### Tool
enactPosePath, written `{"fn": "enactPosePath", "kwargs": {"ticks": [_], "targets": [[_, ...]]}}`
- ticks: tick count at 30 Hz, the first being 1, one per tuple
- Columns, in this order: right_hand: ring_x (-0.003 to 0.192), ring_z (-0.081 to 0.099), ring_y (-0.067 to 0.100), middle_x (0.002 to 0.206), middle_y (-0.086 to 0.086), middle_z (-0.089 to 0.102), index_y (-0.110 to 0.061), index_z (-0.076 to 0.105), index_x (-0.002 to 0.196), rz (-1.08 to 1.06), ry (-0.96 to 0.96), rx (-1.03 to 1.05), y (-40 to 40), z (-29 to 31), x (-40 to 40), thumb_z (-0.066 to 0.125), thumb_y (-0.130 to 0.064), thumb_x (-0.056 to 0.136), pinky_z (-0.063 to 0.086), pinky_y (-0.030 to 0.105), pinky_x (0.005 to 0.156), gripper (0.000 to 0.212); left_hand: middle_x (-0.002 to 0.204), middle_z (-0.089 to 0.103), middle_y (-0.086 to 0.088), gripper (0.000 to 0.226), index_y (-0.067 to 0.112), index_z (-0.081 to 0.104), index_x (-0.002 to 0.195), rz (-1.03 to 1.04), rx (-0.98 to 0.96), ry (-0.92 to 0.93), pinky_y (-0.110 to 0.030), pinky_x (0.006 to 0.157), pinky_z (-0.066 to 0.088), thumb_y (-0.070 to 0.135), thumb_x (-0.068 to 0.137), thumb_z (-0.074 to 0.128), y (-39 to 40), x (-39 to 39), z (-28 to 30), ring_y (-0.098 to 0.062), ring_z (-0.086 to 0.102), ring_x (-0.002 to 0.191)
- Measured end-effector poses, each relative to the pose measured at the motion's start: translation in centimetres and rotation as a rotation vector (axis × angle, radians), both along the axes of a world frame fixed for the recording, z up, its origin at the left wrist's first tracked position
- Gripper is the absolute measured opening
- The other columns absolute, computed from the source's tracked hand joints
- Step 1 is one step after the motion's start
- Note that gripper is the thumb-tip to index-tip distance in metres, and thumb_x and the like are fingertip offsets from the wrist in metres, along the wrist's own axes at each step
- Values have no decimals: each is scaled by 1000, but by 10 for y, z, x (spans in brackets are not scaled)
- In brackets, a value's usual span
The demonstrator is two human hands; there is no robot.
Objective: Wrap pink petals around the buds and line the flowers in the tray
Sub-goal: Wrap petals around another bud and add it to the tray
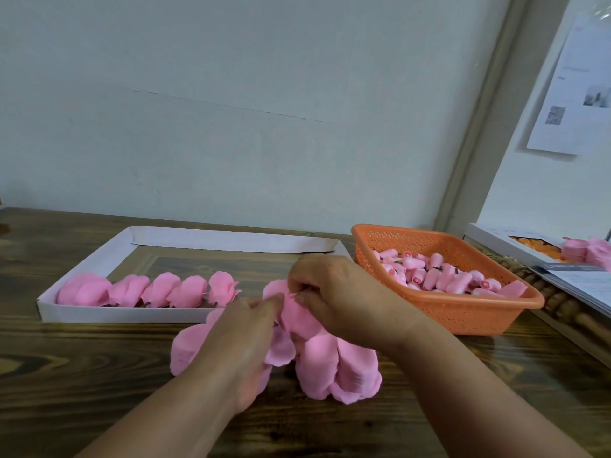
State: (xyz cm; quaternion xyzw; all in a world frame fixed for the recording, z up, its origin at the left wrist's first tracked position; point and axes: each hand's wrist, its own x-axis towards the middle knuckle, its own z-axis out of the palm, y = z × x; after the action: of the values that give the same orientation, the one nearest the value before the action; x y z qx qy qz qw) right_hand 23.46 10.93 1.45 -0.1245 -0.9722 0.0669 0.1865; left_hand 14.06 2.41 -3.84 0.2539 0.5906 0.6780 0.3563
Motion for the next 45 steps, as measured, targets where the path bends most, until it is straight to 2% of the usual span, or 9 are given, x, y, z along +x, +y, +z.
{"fn": "enactPosePath", "kwargs": {"ticks": [6, 13, 16, 19, 22, 28, 33, 37, 45], "targets": [[79, 53, 26, 83, 11, 61, 0, 60, 84, -39, 14, -55, 6, 3, 1, 52, 1, 83, 42, 42, 74, 9, 55, 58, -8, 25, 1, 58, 74, -107, 7, -88, -25, 50, 49, 13, 95, 49, 0, 0, 1, -18, 57, 52], [76, 53, 13, 84, 0, 60, -10, 63, 100, -98, 61, -186, 8, -1, -5, 56, -3, 85, 44, 24, 70, 18, 89, 74, -16, 17, 7, 72, 96, -140, -16, 61, -42, 88, 54, 13, 95, 56, -1, 1, -3, -29, 67, 87], [65, 48, 0, 83, -6, 58, -11, 63, 115, -114, 43, -279, 12, -1, -6, 57, -2, 85, 38, 6, 60, 32, 81, 74, -13, 18, 3, 69, 101, -154, -14, 49, -27, 72, 59, 11, 95, 55, 1, -1, -5, -21, 69, 74], [58, 52, -6, 73, -18, 58, -12, 68, 101, -128, 17, -352, 17, -2, -4, 61, -4, 84, 38, 3, 52, 20, 78, 72, -20, 19, -3, 68, 100, -196, -29, 21, -17, 53, 54, 8, 96, 53, 0, -3, -4, -21, 64, 66], [49, 54, -6, 55, -19, 58, -16, 65, 82, -113, 6, -407, 18, -2, 0, 64, -3, 83, 40, 6, 49, 13, 99, 68, -32, 23, -7, 66, 102, -235, -39, 29, -25, 70, 58, 8, 97, 51, 0, -5, -4, -34, 63, 87], [67, 52, 20, 76, 12, 63, -4, 69, 86, 8, -113, -260, 23, 5, 7, 63, -13, 86, 42, 30, 61, 10, 100, 70, -27, 23, -10, 65, 103, -321, -58, 1, -31, 81, 59, 8, 95, 52, -2, -10, -2, -34, 67, 101], [46, 33, 5, 51, -2, 41, -6, 69, 87, 71, -123, -408, 29, 4, 11, 65, -14, 87, 28, 18, 47, 8, 93, 72, -21, 20, -7, 68, 95, -412, -59, -42, -27, 70, 58, 8, 93, 55, -3, -14, 2, -21, 71, 83], [43, 48, 3, 49, -6, 56, -8, 65, 78, 11, -14, -617, 30, -4, 11, 63, -3, 86, 43, 18, 48, 9, 93, 74, -16, 18, -1, 70, 93, -399, -73, -77, -26, 68, 57, 11, 93, 56, -2, -15, 3, -19, 71, 80], [38, 50, 1, 40, -9, 55, -12, 60, 63, -204, 145, -579, 27, -19, 2, 61, 0, 80, 42, 16, 42, 21, 90, 76, -9, 23, 3, 68, 110, -195, 7, -29, -26, 70, 60, 4, 96, 51, 3, -1, -8, -19, 72, 86]]}}
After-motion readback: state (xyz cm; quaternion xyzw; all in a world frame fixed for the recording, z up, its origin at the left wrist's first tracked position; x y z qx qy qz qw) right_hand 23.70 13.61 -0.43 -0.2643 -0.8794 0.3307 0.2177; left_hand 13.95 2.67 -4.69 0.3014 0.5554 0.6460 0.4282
